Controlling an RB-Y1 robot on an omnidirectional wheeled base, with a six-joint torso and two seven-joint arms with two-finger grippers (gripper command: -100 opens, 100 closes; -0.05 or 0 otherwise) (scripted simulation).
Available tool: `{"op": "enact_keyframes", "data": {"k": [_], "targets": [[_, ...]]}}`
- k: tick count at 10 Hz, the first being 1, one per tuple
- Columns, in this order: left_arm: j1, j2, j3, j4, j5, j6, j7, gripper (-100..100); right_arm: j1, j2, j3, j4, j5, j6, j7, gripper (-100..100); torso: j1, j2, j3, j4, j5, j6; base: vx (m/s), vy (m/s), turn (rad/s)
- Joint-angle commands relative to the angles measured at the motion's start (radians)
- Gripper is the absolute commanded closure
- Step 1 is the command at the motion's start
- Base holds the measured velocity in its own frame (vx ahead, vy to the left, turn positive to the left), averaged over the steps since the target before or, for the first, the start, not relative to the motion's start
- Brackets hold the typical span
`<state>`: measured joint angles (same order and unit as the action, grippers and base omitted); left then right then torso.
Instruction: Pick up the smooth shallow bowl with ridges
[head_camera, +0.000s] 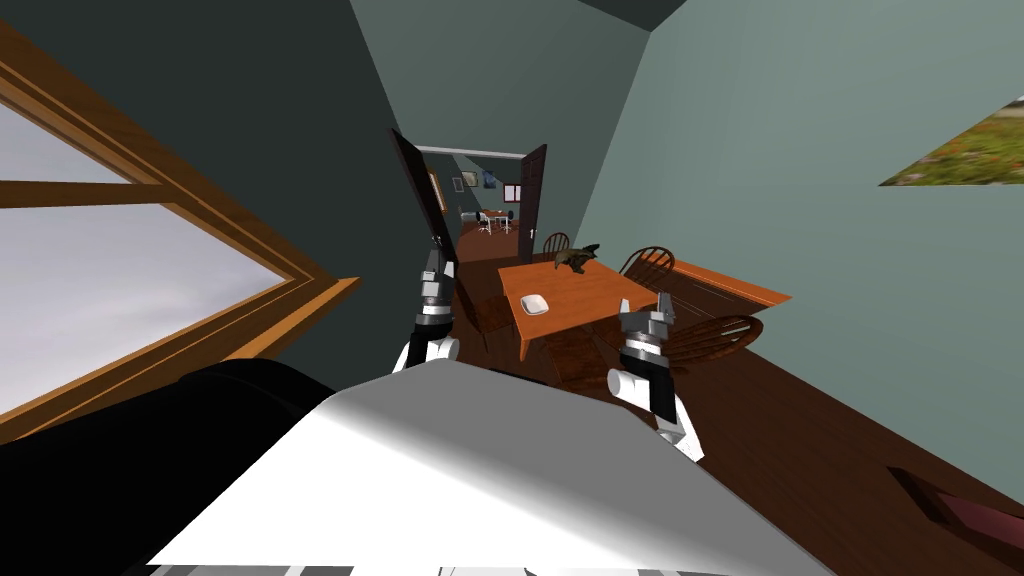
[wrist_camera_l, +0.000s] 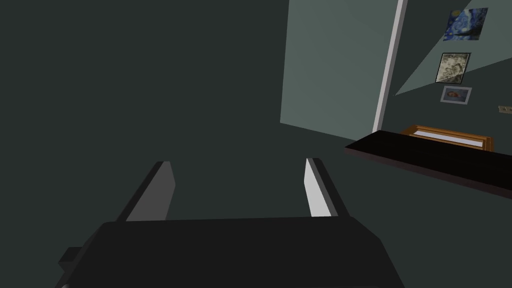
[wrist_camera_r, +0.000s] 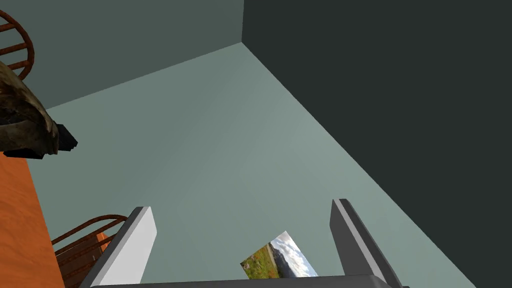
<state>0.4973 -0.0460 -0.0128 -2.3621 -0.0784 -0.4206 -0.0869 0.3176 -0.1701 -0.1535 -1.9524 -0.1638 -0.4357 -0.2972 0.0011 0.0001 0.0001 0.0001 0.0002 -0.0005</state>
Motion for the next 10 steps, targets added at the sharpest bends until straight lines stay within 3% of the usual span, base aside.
{"op": "enact_keyframes", "data": {"k": [1,4,7,9,10], "targets": [[0.000,0.000,0.000,0.000,0.000,0.000,0.000,0,-0.039,-0.003,-0.010,0.050,-0.027,0.033,-0.050,-100,0.000,0.000,0.000,0.000,0.000,0.000,0.003,-0.001,0.034],[0.000,0.000,0.000,0.000,0.000,0.000,0.000,0,-0.071,-0.006,-0.018,0.102,-0.051,0.055,-0.129,-100,0.000,0.000,0.000,0.000,0.000,0.000,0.004,-0.004,0.033],[0.000,0.000,0.000,0.000,0.000,0.000,0.000,0,-0.139,-0.013,-0.034,0.186,-0.100,0.103,-0.216,-100,0.000,0.000,0.000,0.000,0.000,0.000,0.004,-0.005,0.036],[0.000,0.000,0.000,0.000,0.000,0.000,0.000,0,-0.139,-0.013,-0.034,0.206,-0.100,0.103,-0.256,-100,0.000,0.000,0.000,0.000,0.000,0.000,0.004,-0.005,0.008],[0.000,0.000,0.000,0.000,0.000,0.000,0.000,0,-0.174,-0.017,-0.041,0.252,-0.125,0.127,-0.293,-100,0.000,0.000,0.000,0.000,0.000,0.000,0.003,-0.005,0.037]]}}
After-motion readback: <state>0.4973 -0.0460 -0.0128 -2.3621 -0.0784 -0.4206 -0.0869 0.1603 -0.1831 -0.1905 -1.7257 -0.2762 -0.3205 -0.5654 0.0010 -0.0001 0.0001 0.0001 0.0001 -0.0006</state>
